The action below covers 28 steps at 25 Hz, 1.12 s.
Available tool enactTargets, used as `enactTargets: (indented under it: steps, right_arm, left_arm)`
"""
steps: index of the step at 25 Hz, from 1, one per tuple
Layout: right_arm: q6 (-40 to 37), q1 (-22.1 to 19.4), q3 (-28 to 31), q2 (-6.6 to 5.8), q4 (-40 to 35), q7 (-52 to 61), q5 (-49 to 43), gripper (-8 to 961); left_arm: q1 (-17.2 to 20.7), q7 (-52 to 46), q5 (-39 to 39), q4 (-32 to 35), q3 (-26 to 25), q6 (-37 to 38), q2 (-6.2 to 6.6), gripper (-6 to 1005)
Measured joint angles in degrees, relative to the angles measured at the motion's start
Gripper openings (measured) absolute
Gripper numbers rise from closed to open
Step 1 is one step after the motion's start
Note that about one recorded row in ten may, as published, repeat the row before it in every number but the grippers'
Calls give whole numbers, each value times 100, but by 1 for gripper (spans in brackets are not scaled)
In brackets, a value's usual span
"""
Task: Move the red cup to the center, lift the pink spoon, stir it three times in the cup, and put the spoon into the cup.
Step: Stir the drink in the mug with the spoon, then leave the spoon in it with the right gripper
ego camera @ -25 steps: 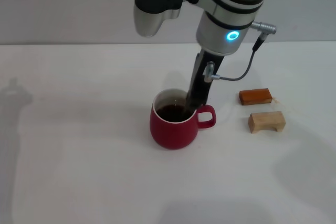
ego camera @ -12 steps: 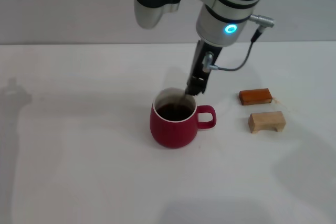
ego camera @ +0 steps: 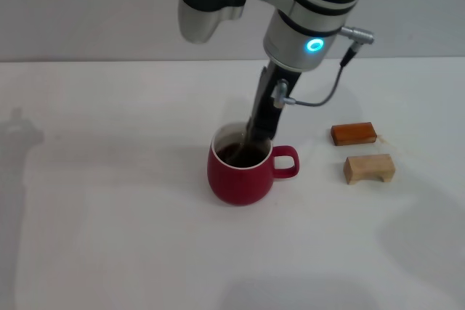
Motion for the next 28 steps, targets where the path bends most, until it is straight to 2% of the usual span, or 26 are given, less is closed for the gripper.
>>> enactTargets:
  steps: [5,9,14,18,23,28]
  right_arm:
    - [-285,2,-63,-4,-45,85,-208,168]
    - [-75,2,-76,5,-66,168,-465,171]
    - [213,0,-85,18,-39,93,-175,175]
    - [37,-1,-102,19,-19,79,-43,177]
    - [-226,-4,-146,18,-35,230,-283,181]
    - [-19,-17,-147,18,-31,263,-398,184]
  left_arm:
    - [-1,1,-1,0,0,5,0,-2]
    - [-6,1,8,-44,0,6,0,-2]
    - [-1,1,25,-62,0,6,0,-2]
    - [-1,1,31,-62,0,6,0,-2]
    - [-2,1,15,-62,0,6,0,-2]
    - [-1,9,6,-62,0,6,0,-2]
